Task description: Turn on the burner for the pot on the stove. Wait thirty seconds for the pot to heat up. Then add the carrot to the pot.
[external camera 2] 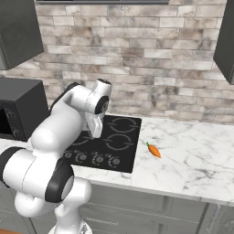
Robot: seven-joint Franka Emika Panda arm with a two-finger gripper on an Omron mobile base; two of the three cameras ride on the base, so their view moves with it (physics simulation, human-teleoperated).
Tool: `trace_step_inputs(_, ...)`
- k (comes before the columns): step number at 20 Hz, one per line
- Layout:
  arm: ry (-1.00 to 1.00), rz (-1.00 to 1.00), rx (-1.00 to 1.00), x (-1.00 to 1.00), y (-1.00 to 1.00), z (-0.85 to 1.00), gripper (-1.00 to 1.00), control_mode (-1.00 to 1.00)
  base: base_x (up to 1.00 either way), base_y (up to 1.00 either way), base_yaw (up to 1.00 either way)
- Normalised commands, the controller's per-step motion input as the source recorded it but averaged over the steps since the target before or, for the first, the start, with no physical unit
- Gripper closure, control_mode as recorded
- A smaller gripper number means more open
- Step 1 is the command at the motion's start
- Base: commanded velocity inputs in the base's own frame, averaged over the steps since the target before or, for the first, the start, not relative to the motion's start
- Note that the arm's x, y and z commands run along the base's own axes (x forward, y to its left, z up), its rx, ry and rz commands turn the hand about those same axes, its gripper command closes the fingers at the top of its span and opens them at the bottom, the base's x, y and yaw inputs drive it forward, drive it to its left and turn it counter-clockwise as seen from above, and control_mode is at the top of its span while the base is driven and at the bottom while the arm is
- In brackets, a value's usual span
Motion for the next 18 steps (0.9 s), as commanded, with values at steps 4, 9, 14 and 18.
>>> trace_step_inputs(4, 0.00, 0.00, 0.00, 0.00, 0.00, 0.00, -1.00, -1.00, 0.00, 0.00, 0.00)
trace_step_inputs(9, 0.00, 0.00, 0.00, 0.00, 0.00, 0.00, -1.00, -1.00, 0.00, 0.00, 0.00)
trace_step_inputs(14, 0.00, 0.00, 0.00, 0.00, 0.00, 0.00, -1.00, -1.00, 0.00, 0.00, 0.00)
trace_step_inputs(18, 0.00, 0.00, 0.00, 0.00, 0.00, 0.00, -1.00, -1.00, 0.00, 0.00, 0.00)
